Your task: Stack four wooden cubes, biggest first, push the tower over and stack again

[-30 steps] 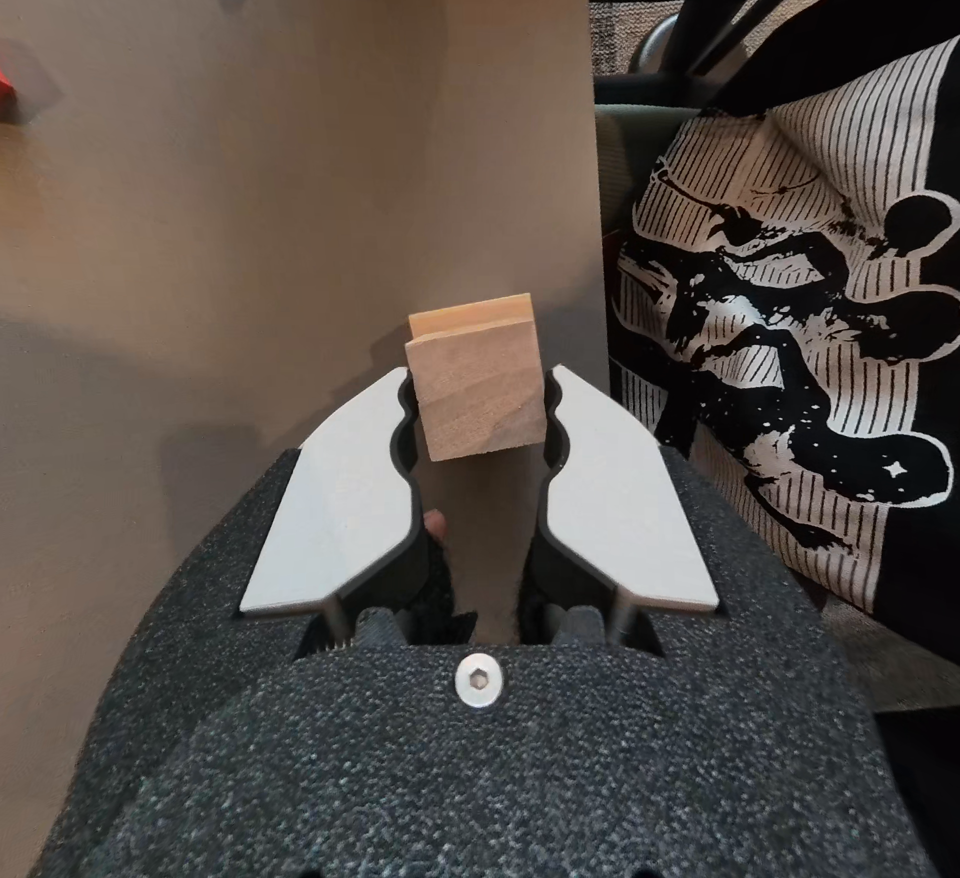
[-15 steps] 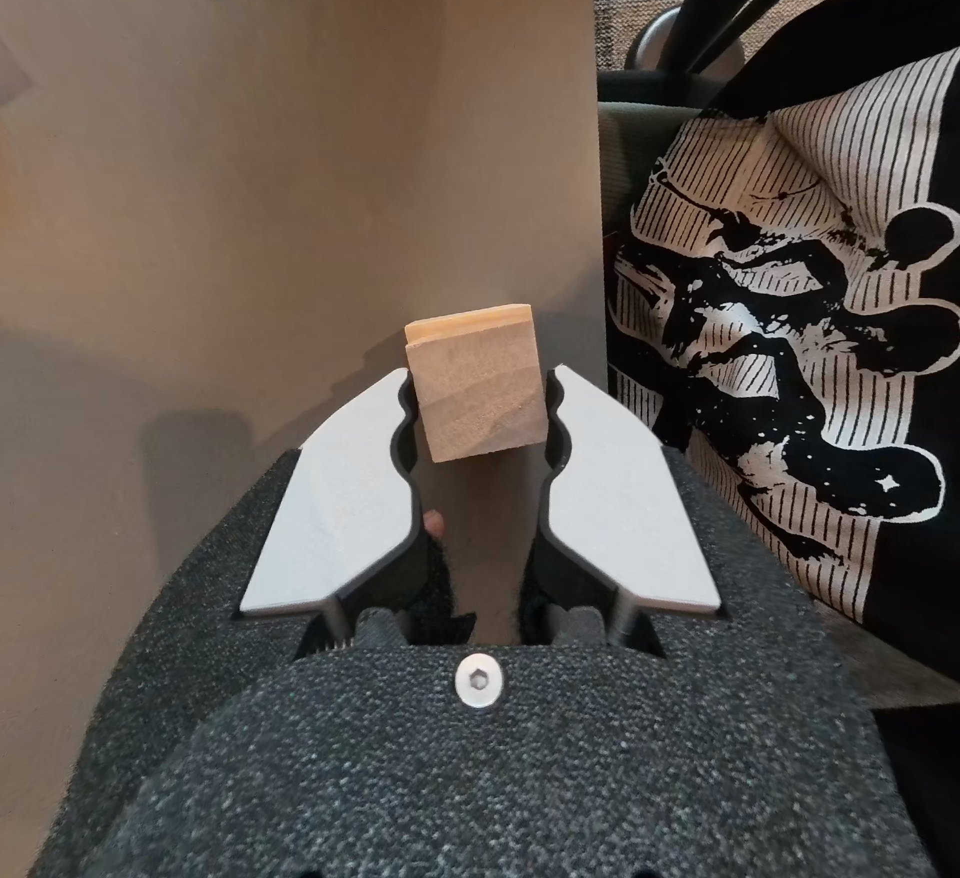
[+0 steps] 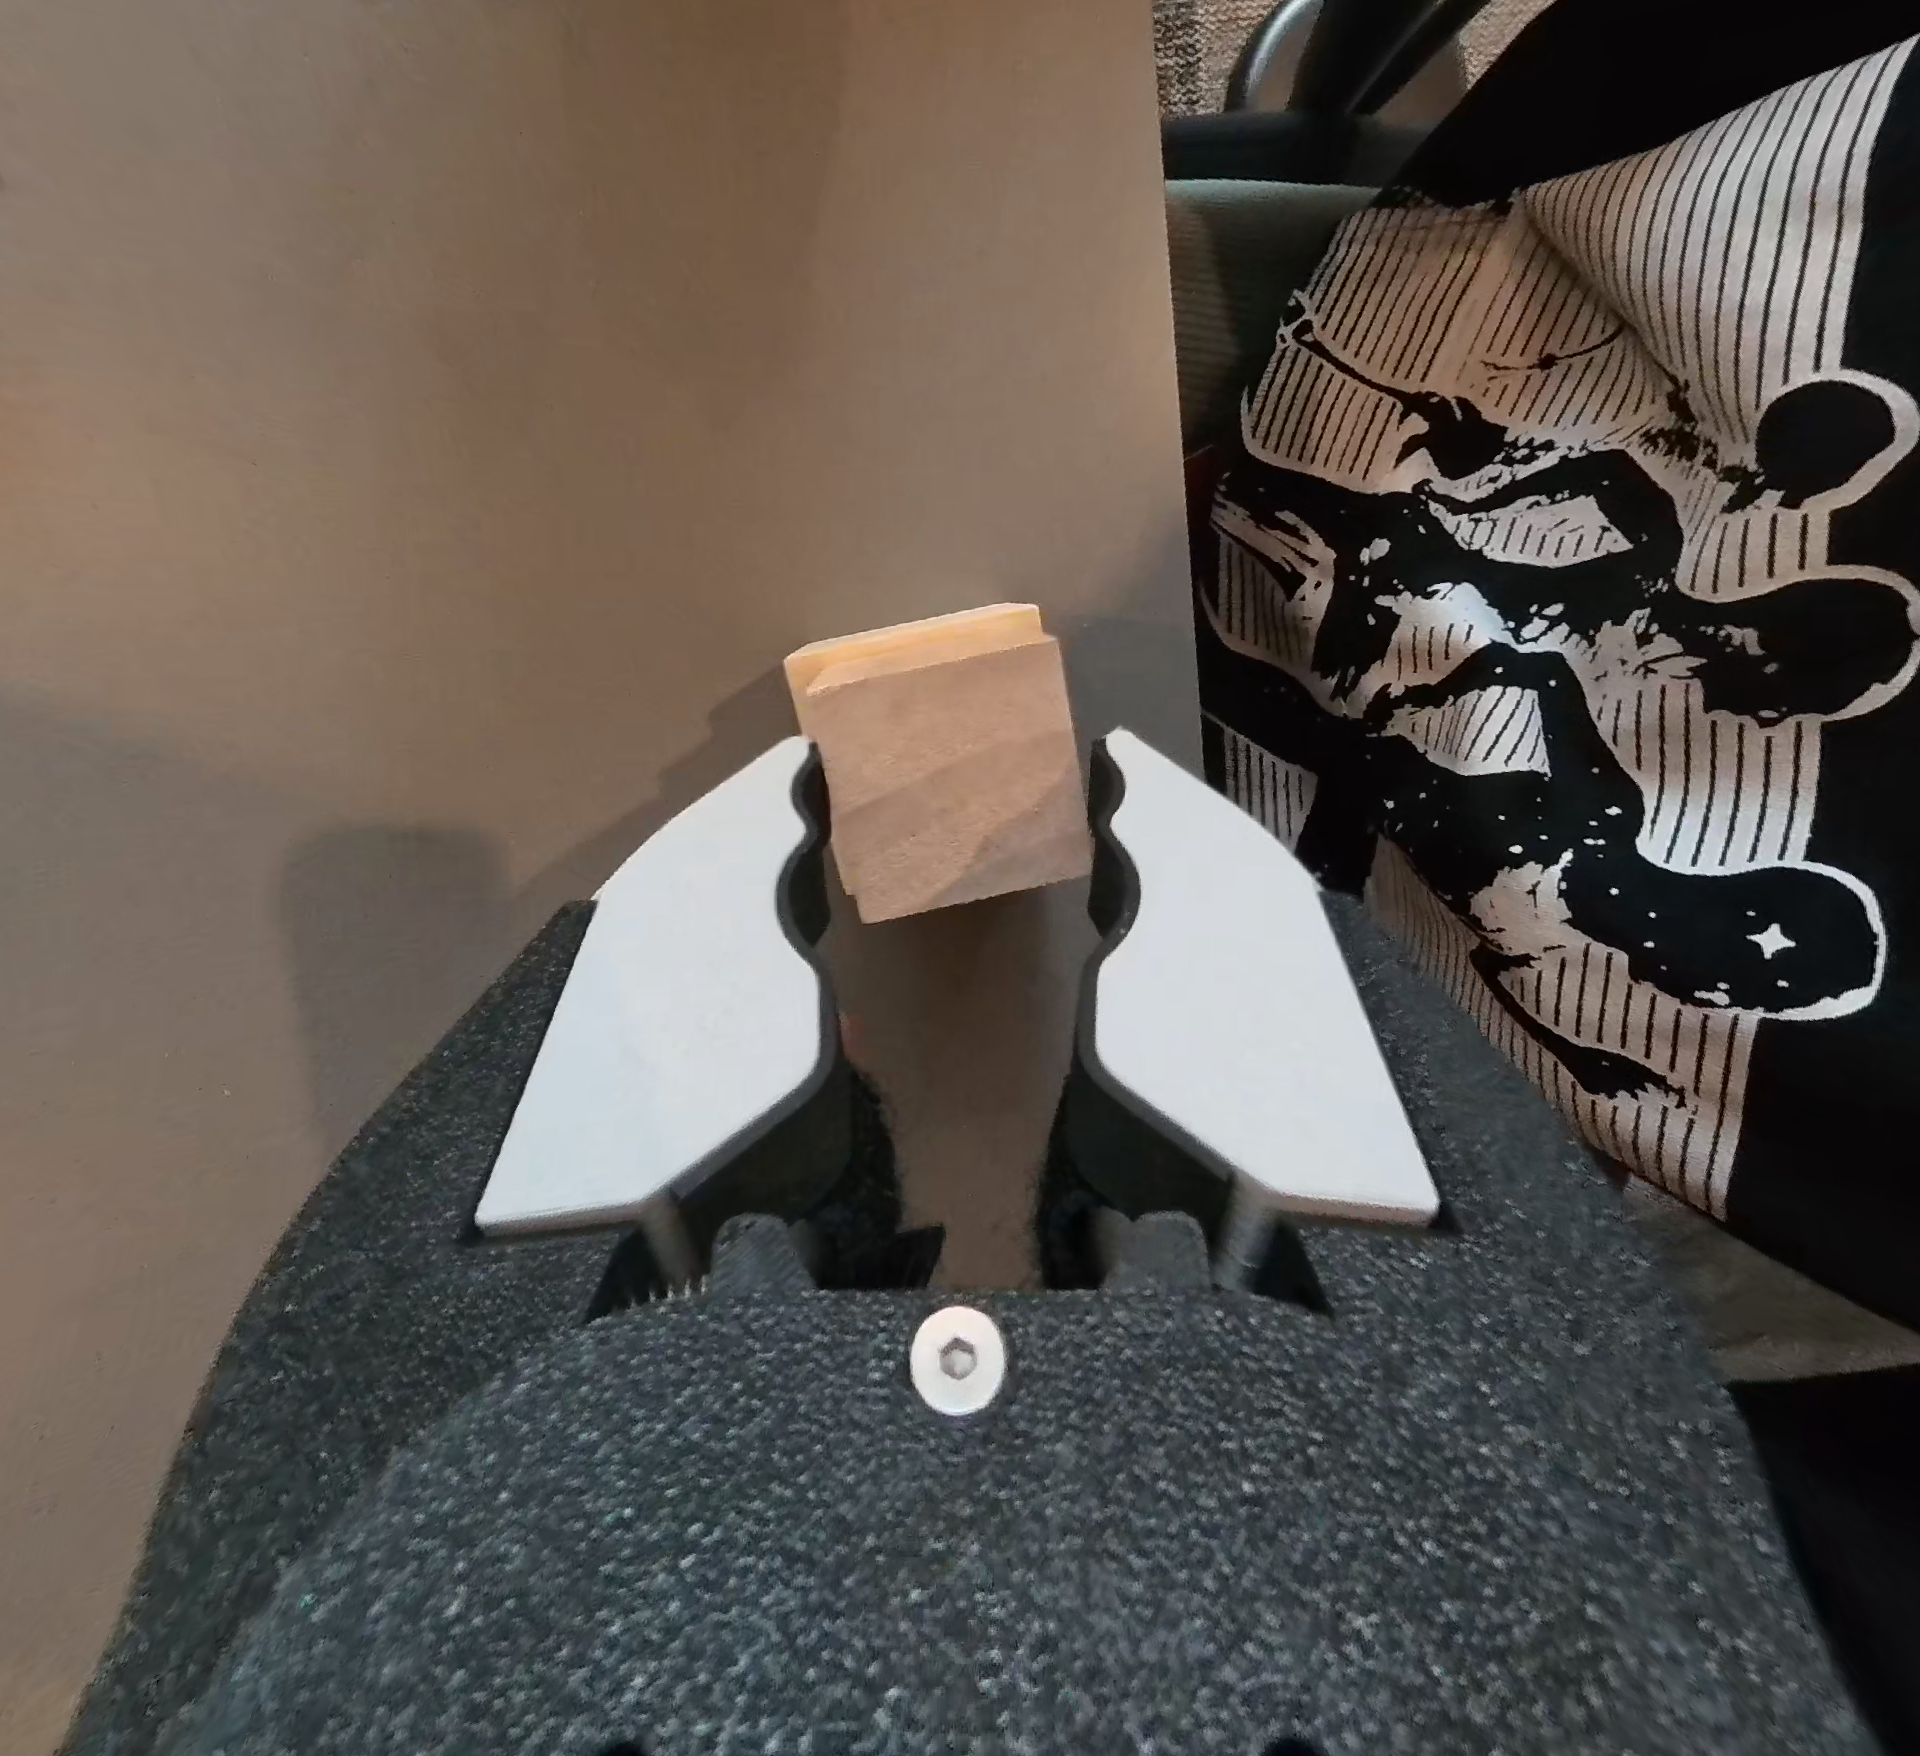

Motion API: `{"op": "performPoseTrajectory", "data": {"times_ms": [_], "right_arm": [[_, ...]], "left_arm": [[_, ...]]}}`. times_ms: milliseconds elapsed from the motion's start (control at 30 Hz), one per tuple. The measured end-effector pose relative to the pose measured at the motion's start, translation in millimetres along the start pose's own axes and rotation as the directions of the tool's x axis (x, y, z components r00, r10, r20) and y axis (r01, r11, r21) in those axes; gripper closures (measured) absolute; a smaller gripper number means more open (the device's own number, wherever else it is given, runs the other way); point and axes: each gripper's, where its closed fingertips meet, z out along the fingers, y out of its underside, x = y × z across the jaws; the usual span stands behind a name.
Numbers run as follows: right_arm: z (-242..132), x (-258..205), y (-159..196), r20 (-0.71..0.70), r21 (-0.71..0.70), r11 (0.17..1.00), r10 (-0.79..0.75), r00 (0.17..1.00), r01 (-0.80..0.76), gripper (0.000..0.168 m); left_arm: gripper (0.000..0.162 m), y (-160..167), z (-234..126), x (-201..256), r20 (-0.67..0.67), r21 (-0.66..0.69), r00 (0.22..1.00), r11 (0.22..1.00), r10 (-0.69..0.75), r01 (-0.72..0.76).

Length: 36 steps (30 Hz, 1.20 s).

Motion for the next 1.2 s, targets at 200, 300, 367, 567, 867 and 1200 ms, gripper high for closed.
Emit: {"op": "performPoseTrajectory", "data": {"times_ms": [200, 300, 367, 567, 867, 1200], "right_arm": [[0, 0, 0, 0.000, 0.001, 1.000, 0.000, 1.000, 0.000, 0.078], [0, 0, 0, 0.000, 0.000, 1.000, -0.003, 1.000, 0.003, 0.078], [0, 0, 0, -0.001, 0.002, 1.000, -0.002, 1.000, 0.002, 0.078], [-1, 0, -1, -0.003, 0.004, 1.000, -0.006, 1.000, 0.006, 0.078], [-1, 0, -2, -0.008, 0.013, 1.000, -0.003, 1.000, 0.004, 0.078], [-1, 0, -1, -0.005, 0.008, 1.000, -0.002, 1.000, 0.002, 0.078]], "left_arm": [[0.102, -1, -2, -1, 0.015, 0.000, 1.000, 1.000, 0.011, -0.011], [0.085, -3, -6, -3, 0.027, -0.001, 1.000, 1.000, 0.014, -0.014], [0.072, -10, -12, -6, 0.039, 0.029, 0.999, 1.000, 0.009, -0.010], [0.056, -58, -40, -42, 0.076, 0.255, 0.994, 0.966, -0.072, 0.051], [0.075, -87, -14, -188, 0.262, 0.211, 0.920, 0.948, -0.290, 0.239], [0.090, -104, 47, -232, 0.210, 0.093, 0.922, 0.946, -0.325, 0.312]]}}
